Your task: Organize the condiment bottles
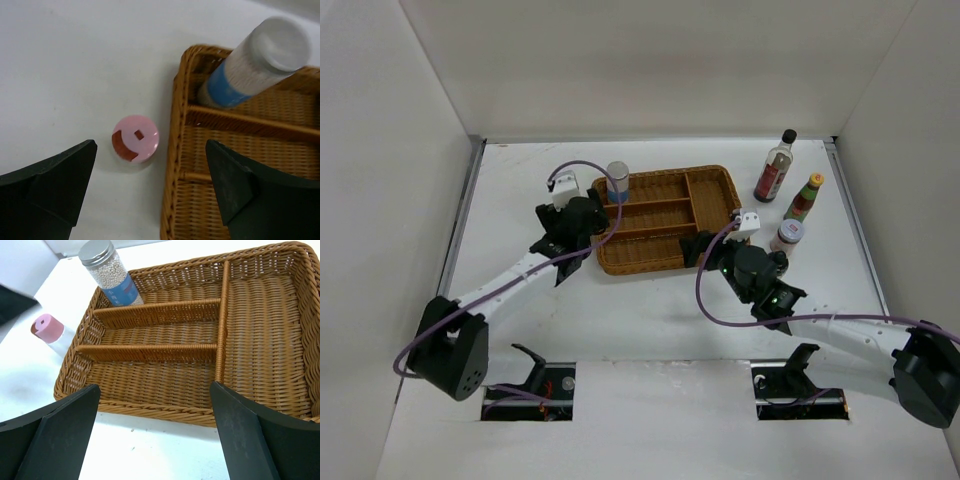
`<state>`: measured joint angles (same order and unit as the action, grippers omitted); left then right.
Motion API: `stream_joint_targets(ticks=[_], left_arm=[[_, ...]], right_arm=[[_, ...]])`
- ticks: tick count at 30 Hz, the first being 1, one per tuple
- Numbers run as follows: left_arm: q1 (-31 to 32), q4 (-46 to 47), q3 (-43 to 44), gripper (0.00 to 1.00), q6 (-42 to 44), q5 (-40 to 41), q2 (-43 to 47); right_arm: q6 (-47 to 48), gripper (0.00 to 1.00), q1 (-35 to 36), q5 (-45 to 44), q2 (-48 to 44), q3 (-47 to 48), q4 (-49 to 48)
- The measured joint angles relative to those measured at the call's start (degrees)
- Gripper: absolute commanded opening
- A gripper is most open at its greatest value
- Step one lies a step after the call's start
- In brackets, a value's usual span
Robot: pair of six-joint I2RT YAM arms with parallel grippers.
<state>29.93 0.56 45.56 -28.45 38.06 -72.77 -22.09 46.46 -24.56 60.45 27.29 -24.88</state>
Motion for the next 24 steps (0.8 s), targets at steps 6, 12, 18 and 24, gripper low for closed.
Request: stream_joint_targets(ticks=[6,12,18,24], left_arm=[[-3.61,0.33,-1.38,0.86,-2.21,-0.79,-7.17],[-4.42,3.61,-1.36,0.79,-3.02,-1.25,-10.49],[-5.4,5.84,-1.36,0.55,-3.39,-1.88,-13.25],[-4.92,9.18,-3.1,0.37,-3.08,-1.11,-10.95]], right_arm=[[0.02,0.97,0.02,0.0,0.79,0.0,-0.04],[0.02,0.92,0.09,0.0,1.62,0.0,-0.02],[1.18,0.63,2.49,0.26,-2.54,-0.11,-0.09],[5.11,0.65,9.79,2.8,-18.38,-2.25,-2.25]])
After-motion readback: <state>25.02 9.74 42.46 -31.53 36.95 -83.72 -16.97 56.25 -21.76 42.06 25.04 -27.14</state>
